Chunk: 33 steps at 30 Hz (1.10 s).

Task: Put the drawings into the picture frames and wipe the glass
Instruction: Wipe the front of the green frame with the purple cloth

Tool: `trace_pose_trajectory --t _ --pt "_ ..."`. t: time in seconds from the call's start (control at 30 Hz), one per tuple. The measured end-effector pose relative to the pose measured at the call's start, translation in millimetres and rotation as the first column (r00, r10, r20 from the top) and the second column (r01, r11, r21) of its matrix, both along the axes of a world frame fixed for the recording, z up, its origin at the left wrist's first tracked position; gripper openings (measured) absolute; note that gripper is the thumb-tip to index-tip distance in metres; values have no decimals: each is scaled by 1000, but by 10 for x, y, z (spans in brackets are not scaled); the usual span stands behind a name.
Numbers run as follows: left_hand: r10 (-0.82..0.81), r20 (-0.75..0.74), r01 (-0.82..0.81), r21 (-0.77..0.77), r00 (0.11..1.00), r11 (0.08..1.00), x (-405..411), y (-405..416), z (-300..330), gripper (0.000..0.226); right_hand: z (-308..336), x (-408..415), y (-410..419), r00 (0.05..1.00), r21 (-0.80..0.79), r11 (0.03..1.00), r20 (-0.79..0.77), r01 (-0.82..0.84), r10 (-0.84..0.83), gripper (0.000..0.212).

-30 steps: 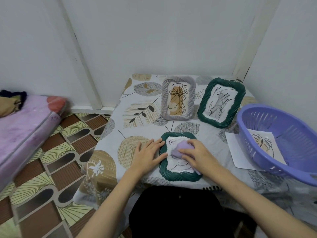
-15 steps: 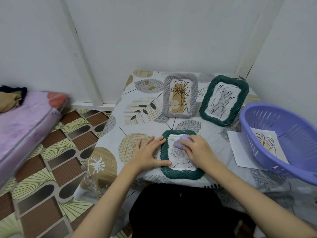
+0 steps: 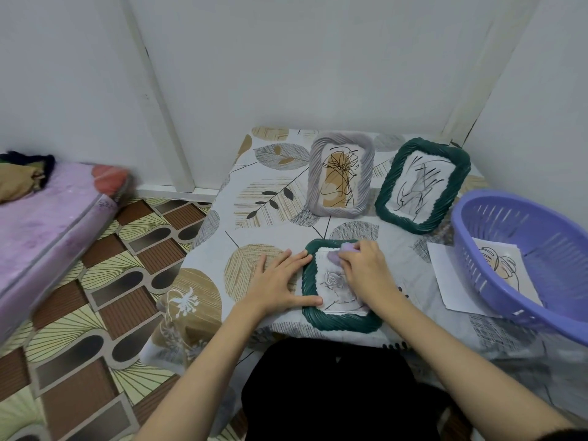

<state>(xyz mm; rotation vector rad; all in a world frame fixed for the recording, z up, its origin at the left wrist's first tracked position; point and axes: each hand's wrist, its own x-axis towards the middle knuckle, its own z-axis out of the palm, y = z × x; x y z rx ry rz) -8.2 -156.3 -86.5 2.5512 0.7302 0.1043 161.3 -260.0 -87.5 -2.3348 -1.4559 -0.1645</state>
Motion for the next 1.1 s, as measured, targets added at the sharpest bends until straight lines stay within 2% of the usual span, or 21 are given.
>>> trace_pose_trajectory --t 0.1,0.17,0.23,0.3,0.4,0.5,0.57,0.63,0.73,0.83,0.9,1.0,1.1 --pt "-6 1 6 11 1000 1000 -1 -2 -6 106 34 -87 234 999 -18 1000 -46 24 -25 15" --pt "-3 4 3 18 1000 1000 -1 -2 -11 106 21 -210 257 998 43 999 -66 -8 11 13" --pt "-3 4 3 25 1000 1000 0 3 -21 106 9 -293 70 989 114 987 -88 -111 121 18" --pt "-5 -2 5 22 1000 1000 2 9 -26 106 37 -282 -238 946 86 961 -172 -262 273 30" --pt "-15 -21 16 1 1000 1000 4 5 -9 102 91 -139 -607 909 20 924 -173 -383 380 27" --pt "-20 -43 19 -27 999 999 -3 -17 25 94 141 -25 -484 952 -46 959 -138 -281 272 16" --pt "-53 -95 51 -20 994 998 -16 -28 45 100 131 -69 -289 975 -67 978 -111 -199 190 16" --pt "-89 -155 87 -16 984 996 -25 -29 65 107 115 -179 -196 975 -32 982 -129 -184 179 16" --pt "-95 -163 92 -26 982 995 -30 -26 69 111 37 -345 -387 929 99 936 -120 -339 349 27" --pt "-93 -155 91 -24 984 996 -24 -20 49 113 55 -254 -631 872 39 876 -83 -481 482 16" --pt "-93 -154 89 -32 984 995 -18 -20 43 114 48 -78 -629 908 26 909 -57 -415 416 12" --pt "-91 -154 84 -50 984 995 -20 -31 56 114 70 8 -380 969 17 973 -85 -231 231 9" --pt "-89 -155 83 -43 984 996 -24 -46 68 113 91 -168 -128 977 -10 988 -152 -153 150 14"
